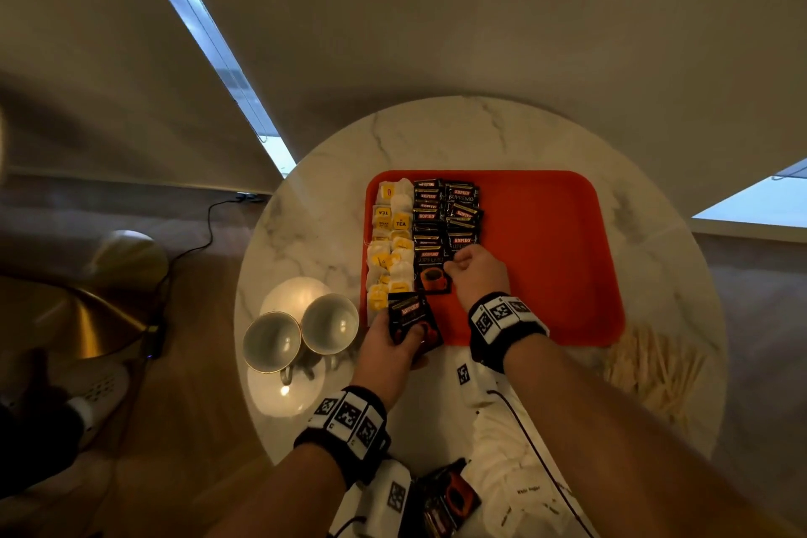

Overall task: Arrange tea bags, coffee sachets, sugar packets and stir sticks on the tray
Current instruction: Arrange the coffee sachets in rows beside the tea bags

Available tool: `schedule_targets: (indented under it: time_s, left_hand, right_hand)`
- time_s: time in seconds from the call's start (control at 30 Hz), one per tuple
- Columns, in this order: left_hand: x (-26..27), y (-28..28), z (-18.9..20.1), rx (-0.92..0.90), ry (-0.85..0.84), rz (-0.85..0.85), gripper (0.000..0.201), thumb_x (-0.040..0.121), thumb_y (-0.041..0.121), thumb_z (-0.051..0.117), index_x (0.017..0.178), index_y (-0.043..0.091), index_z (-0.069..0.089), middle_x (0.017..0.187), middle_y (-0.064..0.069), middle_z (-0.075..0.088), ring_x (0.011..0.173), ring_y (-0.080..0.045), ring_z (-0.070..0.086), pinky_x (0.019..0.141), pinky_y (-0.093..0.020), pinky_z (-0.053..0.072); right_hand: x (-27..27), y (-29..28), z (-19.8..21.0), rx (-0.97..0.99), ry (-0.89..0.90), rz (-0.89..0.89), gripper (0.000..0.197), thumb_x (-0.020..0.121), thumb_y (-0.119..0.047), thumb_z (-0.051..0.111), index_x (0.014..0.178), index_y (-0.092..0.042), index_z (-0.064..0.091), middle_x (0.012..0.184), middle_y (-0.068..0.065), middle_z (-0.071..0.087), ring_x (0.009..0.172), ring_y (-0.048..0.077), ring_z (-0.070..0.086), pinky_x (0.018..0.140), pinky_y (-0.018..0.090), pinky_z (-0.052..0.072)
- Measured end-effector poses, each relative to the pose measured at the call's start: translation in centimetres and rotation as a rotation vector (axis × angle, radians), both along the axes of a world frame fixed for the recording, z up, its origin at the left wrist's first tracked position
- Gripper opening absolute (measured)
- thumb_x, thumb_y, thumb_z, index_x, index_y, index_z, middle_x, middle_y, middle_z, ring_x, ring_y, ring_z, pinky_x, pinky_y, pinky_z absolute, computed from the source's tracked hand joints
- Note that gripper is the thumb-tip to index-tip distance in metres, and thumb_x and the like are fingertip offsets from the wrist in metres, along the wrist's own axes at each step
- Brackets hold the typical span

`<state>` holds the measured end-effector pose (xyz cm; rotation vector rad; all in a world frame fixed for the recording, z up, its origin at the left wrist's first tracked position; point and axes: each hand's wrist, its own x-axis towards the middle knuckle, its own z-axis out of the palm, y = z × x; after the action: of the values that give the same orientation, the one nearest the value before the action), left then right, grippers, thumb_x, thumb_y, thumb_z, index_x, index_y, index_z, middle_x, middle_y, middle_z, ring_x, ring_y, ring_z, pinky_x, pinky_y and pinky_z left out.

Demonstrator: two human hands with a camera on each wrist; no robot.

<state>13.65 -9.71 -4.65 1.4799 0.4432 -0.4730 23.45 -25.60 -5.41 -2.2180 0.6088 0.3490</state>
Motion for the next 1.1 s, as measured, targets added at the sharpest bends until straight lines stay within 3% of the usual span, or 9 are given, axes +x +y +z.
schedule_targets:
  time_s: [0.13,0.23,0.4,0.53,0.6,0.77,0.83,0.93,1.1]
  left_hand:
    - [0.6,-0.3,-0.1,0.01,0.005,0.013,0.027,0.097,0.016,0.066,0.116,0.034,0.056,0.118,-0.001,0.071,0.101,-0.015,0.073,0.076,-0.035,0.063]
    - [1.2,-1.0,-0.1,0.019,-0.012,0.016,0.029,0.094,0.019,0.071,0.116,0.032,0.057,0.114,0.003,0.072,0.099,-0.012,0.073,0.077,-0.035,0.063]
    - [1.4,-2.2,-0.1,0.033,-0.023,-0.015,0.045,0.085,0.034,0.08,0.122,0.022,0.059,0.112,0.0,0.075,0.099,-0.015,0.074,0.084,-0.044,0.063]
    - [1.4,-2.2,-0.5,0.084,-0.006,0.028,0.017,0.098,0.038,0.063,0.114,0.033,0.06,0.11,0.002,0.074,0.099,-0.021,0.074,0.085,-0.052,0.061]
    - [1.5,-2.1,-0.6,0.085,0.037,0.066,0.009,0.104,0.033,0.053,0.109,0.036,0.06,0.11,-0.001,0.073,0.099,-0.025,0.073,0.085,-0.055,0.06]
    - [1.5,-1.6,-0.7,0.039,0.085,0.073,0.02,0.104,0.014,0.05,0.108,0.032,0.059,0.108,-0.009,0.072,0.093,-0.029,0.073,0.068,-0.036,0.061]
    - [1.3,-1.2,-0.8,0.073,0.069,0.052,0.021,0.101,0.014,0.054,0.107,0.033,0.059,0.112,-0.005,0.071,0.1,-0.026,0.072,0.079,-0.04,0.062]
    - [1.0,-0.7,-0.9,0.15,0.044,-0.02,0.021,0.097,0.02,0.061,0.11,0.036,0.06,0.115,0.002,0.071,0.108,-0.018,0.069,0.1,-0.049,0.054]
    - [1.1,-0.9,-0.7,0.177,-0.019,-0.051,0.02,0.1,0.023,0.062,0.119,0.024,0.064,0.114,0.005,0.073,0.11,-0.014,0.069,0.103,-0.047,0.052]
  right_hand:
    - [-2.5,-0.8,1.7,0.023,-0.015,0.006,0.024,0.097,-0.041,0.06,0.107,-0.019,0.066,0.094,-0.007,0.064,0.092,0.015,0.063,0.071,0.024,0.046]
    - [-5.4,-0.9,2.4,0.18,-0.019,0.087,0.025,0.096,-0.045,0.06,0.104,-0.022,0.067,0.097,-0.009,0.067,0.09,0.01,0.064,0.07,0.021,0.047]
    - [-7.4,-1.4,1.6,0.34,-0.022,0.119,0.005,0.096,-0.029,0.064,0.097,-0.025,0.068,0.093,-0.004,0.073,0.087,0.009,0.07,0.085,0.038,0.059]
    - [-5.9,-2.9,1.2,0.295,-0.07,0.014,0.006,0.099,-0.024,0.061,0.097,-0.026,0.066,0.095,-0.004,0.073,0.09,0.013,0.07,0.085,0.04,0.057]
    - [-4.5,-3.9,0.8,0.193,-0.057,-0.007,0.011,0.099,-0.024,0.059,0.107,-0.023,0.066,0.102,-0.003,0.072,0.096,0.017,0.068,0.083,0.035,0.054]
    - [-1.8,-5.1,0.6,0.039,0.049,0.03,0.028,0.103,-0.021,0.053,0.129,-0.014,0.06,0.121,0.002,0.064,0.097,0.013,0.057,0.067,0.018,0.039]
    - [-1.1,-5.0,0.1,0.003,0.075,0.033,0.028,0.102,-0.02,0.054,0.129,-0.014,0.06,0.121,0.003,0.065,0.094,0.013,0.057,0.065,0.018,0.042]
    - [-0.3,-4.7,-0.4,-0.037,0.086,0.0,0.024,0.1,-0.021,0.058,0.123,-0.016,0.062,0.115,0.006,0.068,0.092,0.018,0.062,0.075,0.03,0.052]
    - [-0.5,-4.8,-0.5,-0.006,0.057,-0.062,0.027,0.094,-0.027,0.068,0.119,-0.017,0.061,0.108,0.001,0.068,0.09,0.014,0.061,0.075,0.027,0.046]
